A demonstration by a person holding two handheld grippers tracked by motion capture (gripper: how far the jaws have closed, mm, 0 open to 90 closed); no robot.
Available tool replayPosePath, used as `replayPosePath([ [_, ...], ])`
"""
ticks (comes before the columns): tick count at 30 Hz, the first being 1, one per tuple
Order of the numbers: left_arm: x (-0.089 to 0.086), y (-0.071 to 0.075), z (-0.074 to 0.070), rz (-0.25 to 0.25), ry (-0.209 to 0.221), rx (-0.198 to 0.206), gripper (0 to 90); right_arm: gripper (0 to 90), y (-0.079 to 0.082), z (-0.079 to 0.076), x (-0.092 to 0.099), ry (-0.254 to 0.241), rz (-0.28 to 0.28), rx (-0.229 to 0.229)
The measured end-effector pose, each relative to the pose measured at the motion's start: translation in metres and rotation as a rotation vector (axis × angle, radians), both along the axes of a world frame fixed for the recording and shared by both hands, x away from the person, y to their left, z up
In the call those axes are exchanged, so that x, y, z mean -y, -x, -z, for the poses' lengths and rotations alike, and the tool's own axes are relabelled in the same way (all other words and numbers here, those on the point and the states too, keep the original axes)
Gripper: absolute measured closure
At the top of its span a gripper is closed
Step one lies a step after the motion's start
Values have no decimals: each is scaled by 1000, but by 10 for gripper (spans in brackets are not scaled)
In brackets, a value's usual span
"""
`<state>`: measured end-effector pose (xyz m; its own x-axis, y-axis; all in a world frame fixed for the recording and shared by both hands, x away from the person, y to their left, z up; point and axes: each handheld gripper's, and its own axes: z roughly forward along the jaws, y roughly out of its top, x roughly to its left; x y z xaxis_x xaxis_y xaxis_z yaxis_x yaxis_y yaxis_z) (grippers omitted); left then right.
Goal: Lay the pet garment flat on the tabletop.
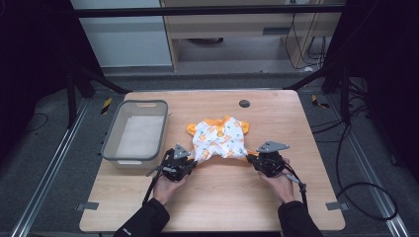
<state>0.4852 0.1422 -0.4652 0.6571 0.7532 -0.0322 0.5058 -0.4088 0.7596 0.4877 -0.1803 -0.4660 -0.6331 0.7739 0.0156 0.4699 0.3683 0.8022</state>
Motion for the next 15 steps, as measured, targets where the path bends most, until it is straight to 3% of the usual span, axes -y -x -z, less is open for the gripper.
replayPosePath([
  [5, -10, 12, -20, 15, 55, 19, 832, 872, 15, -18, 4, -46, -34, 29],
  [10, -22, 23, -36, 38, 99, 10, 831, 872, 28, -34, 7, -91, -70, 43],
  [15, -31, 31, -46, 54, 118, 4, 830, 871, 42, -46, 10, -127, -103, 16],
])
